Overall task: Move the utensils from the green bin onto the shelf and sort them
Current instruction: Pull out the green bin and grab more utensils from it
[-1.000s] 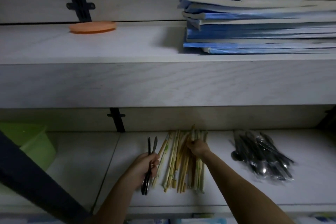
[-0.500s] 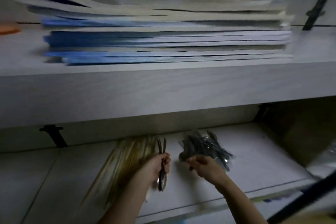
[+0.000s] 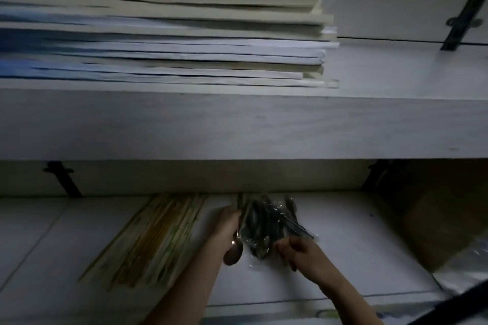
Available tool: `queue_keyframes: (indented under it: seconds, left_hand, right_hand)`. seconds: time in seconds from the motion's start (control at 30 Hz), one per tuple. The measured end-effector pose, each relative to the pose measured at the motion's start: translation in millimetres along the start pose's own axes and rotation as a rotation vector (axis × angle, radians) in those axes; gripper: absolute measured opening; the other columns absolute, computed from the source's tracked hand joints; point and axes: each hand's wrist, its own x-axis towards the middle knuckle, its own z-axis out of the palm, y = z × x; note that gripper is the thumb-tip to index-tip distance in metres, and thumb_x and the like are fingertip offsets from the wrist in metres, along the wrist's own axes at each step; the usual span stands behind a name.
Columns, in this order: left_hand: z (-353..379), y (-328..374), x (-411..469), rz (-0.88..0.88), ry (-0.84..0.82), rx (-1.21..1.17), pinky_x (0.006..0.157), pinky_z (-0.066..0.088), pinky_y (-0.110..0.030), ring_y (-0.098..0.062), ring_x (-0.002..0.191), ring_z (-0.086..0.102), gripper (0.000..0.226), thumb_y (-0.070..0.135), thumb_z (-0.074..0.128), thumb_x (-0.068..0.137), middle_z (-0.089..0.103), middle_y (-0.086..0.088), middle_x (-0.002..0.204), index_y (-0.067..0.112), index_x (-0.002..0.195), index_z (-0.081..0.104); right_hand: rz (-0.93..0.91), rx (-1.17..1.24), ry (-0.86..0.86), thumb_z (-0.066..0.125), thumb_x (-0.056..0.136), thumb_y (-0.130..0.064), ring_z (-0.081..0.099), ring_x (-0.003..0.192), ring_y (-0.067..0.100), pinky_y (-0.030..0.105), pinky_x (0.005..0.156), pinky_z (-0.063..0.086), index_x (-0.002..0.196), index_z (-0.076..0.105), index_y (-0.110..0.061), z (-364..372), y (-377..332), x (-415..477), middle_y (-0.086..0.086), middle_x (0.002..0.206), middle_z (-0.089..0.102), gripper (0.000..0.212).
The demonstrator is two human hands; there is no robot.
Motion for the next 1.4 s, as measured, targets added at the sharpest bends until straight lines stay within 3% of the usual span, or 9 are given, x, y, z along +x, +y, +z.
queue_keyframes:
  seconds: [0.1,0.17,0.23,0.3,0.4,0.6,0.9,1.17,1.4]
  left_hand:
    - [-15.6,10.1,-14.8,0.116,0.056,0.155,0.069,0.040,-0.020,-0.015,0.091,0.056,0.019,0.009,0.039,0.097,0.053,-0.003,0.102,0.015,0.109,0.052]
    - [-34.2,9.6,-19.4,0.250,0.052,0.312,0.064,0.036,-0.013,0.000,0.076,0.053,0.020,0.006,0.037,0.097,0.049,0.000,0.093,0.016,0.092,0.054]
    - [-58.6,5.3,-33.5,0.319,0.060,0.449,0.067,0.035,-0.019,-0.009,0.079,0.050,0.018,0.006,0.042,0.096,0.050,-0.004,0.087,0.014,0.086,0.056]
    - [-91.3,-2.7,-52.5,0.297,0.109,0.504,0.074,0.038,-0.025,-0.017,0.086,0.052,0.014,0.021,0.051,0.091,0.055,-0.011,0.088,0.011,0.094,0.060]
    - [-153.5,-19.7,-92.2,0.204,0.204,0.737,0.072,0.044,-0.029,-0.019,0.086,0.061,0.015,0.035,0.050,0.091,0.065,-0.007,0.090,0.024,0.086,0.060]
    - [-255.7,-58.7,-201.5,-0.009,0.408,0.884,0.091,0.045,-0.026,-0.016,0.099,0.059,0.016,0.023,0.043,0.098,0.063,-0.003,0.108,0.017,0.100,0.057]
    - [-381.1,-106.8,-329.6,-0.187,0.919,0.861,0.081,0.049,-0.031,-0.018,0.093,0.062,0.028,0.032,0.042,0.096,0.068,-0.003,0.104,0.015,0.102,0.064]
    - [-516.9,-115.6,-378.3,-0.201,1.108,0.946,0.073,0.051,-0.029,-0.015,0.087,0.064,0.031,0.038,0.040,0.096,0.069,0.001,0.099,0.019,0.101,0.064]
    - [-611.0,-85.0,-377.6,-0.035,1.144,0.973,0.052,0.032,-0.018,-0.010,0.075,0.055,0.020,0.029,0.044,0.097,0.062,0.007,0.088,0.020,0.097,0.062]
  right_hand:
    - [-0.040,-0.044,-0.068,0.050,0.096,-0.019,0.051,0.063,0.007,0.010,0.052,0.041,0.090,0.067,-0.013,6.5,-5.6,8.3,-0.006,0.069,0.059,0.019]
    - [-0.110,-0.110,-0.130,0.047,0.097,-0.023,0.055,0.066,0.006,0.010,0.057,0.044,0.096,0.066,-0.015,16.3,-13.9,14.9,-0.002,0.080,0.064,0.020]
    - [-0.208,-0.213,-0.191,0.047,0.097,-0.026,0.059,0.071,0.005,0.014,0.066,0.047,0.093,0.064,-0.023,32.1,-25.8,22.2,-0.003,0.086,0.066,0.018]
    - [-0.327,-0.357,-0.229,0.049,0.096,-0.029,0.062,0.077,0.008,0.024,0.076,0.051,0.082,0.060,-0.035,54.4,-42.5,27.0,-0.008,0.084,0.066,0.019]
    - [-0.495,-0.497,-0.312,0.044,0.097,-0.036,0.065,0.081,0.016,0.034,0.078,0.052,0.088,0.065,-0.020,103.3,-70.3,26.9,0.000,0.089,0.070,0.028]
    - [-0.763,-0.562,-0.570,0.044,0.098,-0.029,0.061,0.101,0.016,0.024,0.081,0.044,0.110,0.065,-0.018,218.9,-127.7,-3.7,0.000,0.112,0.067,0.027]
    - [-0.991,-0.517,-0.839,0.050,0.094,-0.025,0.062,0.096,0.010,0.014,0.076,0.040,0.106,0.066,-0.017,380.3,-174.5,-88.2,-0.003,0.104,0.069,0.021]
    - [-1.077,-0.498,-0.789,0.051,0.093,-0.027,0.057,0.092,0.008,0.022,0.081,0.045,0.107,0.064,-0.021,515.8,-235.6,-116.7,-0.003,0.106,0.066,0.021]
    - [-1.090,-0.514,-0.593,0.052,0.092,-0.024,0.062,0.099,0.016,0.028,0.082,0.048,0.105,0.065,-0.020,588.1,-310.7,-101.5,0.000,0.107,0.068,0.020]
